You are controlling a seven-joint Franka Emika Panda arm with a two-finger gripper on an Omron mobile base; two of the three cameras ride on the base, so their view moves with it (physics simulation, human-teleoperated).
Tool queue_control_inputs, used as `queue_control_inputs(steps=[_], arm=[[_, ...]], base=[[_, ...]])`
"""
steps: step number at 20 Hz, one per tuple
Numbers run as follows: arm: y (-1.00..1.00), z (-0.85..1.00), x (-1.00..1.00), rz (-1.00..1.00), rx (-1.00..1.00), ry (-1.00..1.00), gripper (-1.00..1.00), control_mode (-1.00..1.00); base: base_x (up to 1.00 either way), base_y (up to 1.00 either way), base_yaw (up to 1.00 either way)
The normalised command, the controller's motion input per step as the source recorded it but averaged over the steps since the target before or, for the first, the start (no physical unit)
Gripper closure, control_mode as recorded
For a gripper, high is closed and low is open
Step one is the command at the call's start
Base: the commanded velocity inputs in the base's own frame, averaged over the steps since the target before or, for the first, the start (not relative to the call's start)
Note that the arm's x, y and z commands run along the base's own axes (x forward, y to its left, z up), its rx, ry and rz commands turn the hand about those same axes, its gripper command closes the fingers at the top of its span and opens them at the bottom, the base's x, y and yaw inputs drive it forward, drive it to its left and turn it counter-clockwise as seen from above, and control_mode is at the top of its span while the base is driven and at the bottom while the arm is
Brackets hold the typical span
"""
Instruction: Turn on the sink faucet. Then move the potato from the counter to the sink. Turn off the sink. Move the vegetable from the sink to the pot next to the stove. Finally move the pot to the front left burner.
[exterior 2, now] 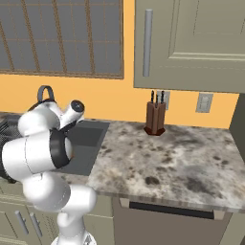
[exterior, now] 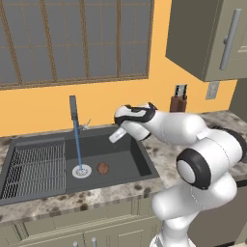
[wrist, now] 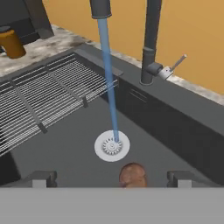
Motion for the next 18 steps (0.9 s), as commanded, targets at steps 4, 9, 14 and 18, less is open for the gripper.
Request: queue_control_inputs(steps=[4, 9, 14, 18], arm=[[0.04, 0.0, 0.36, 0.0, 0.18, -0.04, -1.0, -1.0], [0.0, 0.0, 0.45, 0.0, 0.12, 0.0, -1.0, -1.0], [0.01, 0.0, 0.41, 0.0, 0.08, 0.04, -1.0, -1.0], [0.05, 0.0, 0.29, 0.0, 0.03, -0.05, -1.0, -1.0]], base=[[0.0, 0.0, 0.0], [0.0, 0.0, 0.0], [0.0, 0.0, 0.0], [0.0, 0.0, 0.0]])
